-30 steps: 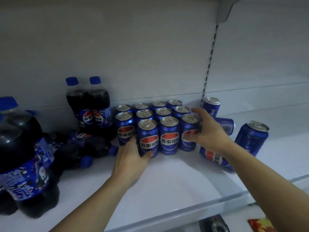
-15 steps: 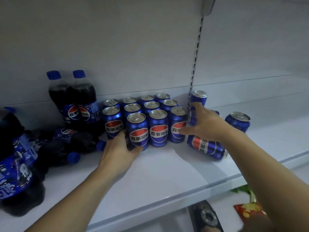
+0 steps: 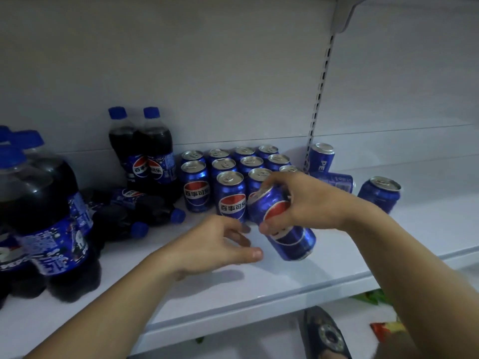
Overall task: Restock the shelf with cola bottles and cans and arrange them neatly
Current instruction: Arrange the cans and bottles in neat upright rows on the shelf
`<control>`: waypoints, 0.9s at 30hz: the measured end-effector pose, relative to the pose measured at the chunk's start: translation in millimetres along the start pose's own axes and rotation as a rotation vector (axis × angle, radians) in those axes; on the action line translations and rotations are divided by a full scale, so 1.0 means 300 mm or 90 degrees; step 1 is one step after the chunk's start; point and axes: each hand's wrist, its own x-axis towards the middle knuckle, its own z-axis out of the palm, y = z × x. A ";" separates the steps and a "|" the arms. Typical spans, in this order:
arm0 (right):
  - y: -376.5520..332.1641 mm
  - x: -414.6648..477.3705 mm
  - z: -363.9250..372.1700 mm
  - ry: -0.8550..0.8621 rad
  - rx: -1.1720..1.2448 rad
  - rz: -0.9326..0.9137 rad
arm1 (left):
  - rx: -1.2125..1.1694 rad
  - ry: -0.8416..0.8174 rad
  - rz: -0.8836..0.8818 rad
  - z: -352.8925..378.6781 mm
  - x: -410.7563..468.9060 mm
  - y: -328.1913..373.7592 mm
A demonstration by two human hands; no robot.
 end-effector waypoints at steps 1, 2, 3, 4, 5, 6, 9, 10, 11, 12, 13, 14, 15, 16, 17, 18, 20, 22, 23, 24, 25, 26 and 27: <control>-0.041 0.012 0.021 0.028 0.043 -0.039 | -0.048 -0.003 0.050 0.012 -0.014 0.011; -0.078 0.027 0.044 0.070 0.070 -0.072 | -0.098 0.032 0.095 0.016 -0.027 0.019; -0.112 0.045 0.067 0.118 0.085 -0.100 | -0.139 0.089 0.119 0.009 -0.034 0.020; -0.141 0.064 0.087 0.162 0.095 -0.124 | -0.169 0.157 0.130 -0.011 -0.038 0.015; -0.168 0.083 0.105 0.201 0.100 -0.145 | -0.179 0.222 0.133 -0.037 -0.039 0.000; -0.188 0.102 0.120 0.233 0.101 -0.162 | -0.175 0.282 0.129 -0.067 -0.043 -0.016; -0.227 0.163 0.155 0.283 0.079 -0.195 | -0.092 0.372 0.106 -0.144 -0.040 -0.087; -0.234 0.186 0.166 0.282 0.043 -0.205 | -0.067 0.375 0.102 -0.156 -0.035 -0.106; -0.238 0.210 0.178 0.276 -0.004 -0.213 | -0.048 0.379 0.099 -0.165 -0.028 -0.128; -0.240 0.232 0.189 0.268 -0.050 -0.218 | -0.031 0.385 0.097 -0.173 -0.019 -0.147; -0.239 0.254 0.200 0.261 -0.087 -0.219 | 0.001 0.391 0.095 -0.184 -0.011 -0.167; -0.234 0.275 0.211 0.256 -0.111 -0.215 | 0.062 0.391 0.089 -0.199 -0.004 -0.188; -0.227 0.293 0.221 0.252 -0.129 -0.208 | 0.154 0.382 0.074 -0.215 0.003 -0.211; -0.220 0.310 0.231 0.249 -0.143 -0.197 | 0.251 0.363 0.052 -0.229 0.009 -0.234; -0.213 0.324 0.239 0.246 -0.155 -0.190 | 0.333 0.340 0.022 -0.242 0.014 -0.256; -0.208 0.336 0.245 0.244 -0.167 -0.186 | 0.391 0.316 -0.009 -0.250 0.017 -0.271; -0.203 0.353 0.255 0.239 -0.196 -0.182 | 0.458 0.283 -0.035 -0.258 0.028 -0.292; -0.204 0.363 0.266 0.221 -0.231 -0.172 | 0.506 0.277 -0.021 -0.260 0.039 -0.303; -0.205 0.366 0.271 0.214 -0.248 -0.167 | 0.520 0.283 -0.011 -0.261 0.044 -0.308; -0.206 0.369 0.275 0.211 -0.262 -0.162 | 0.526 0.291 -0.005 -0.263 0.046 -0.311; -0.205 0.371 0.277 0.210 -0.275 -0.157 | 0.522 0.299 -0.004 -0.263 0.048 -0.312; -0.203 0.372 0.278 0.209 -0.289 -0.152 | 0.511 0.306 -0.004 -0.263 0.048 -0.310; -0.202 0.374 0.280 0.208 -0.305 -0.149 | 0.496 0.308 -0.008 -0.260 0.047 -0.306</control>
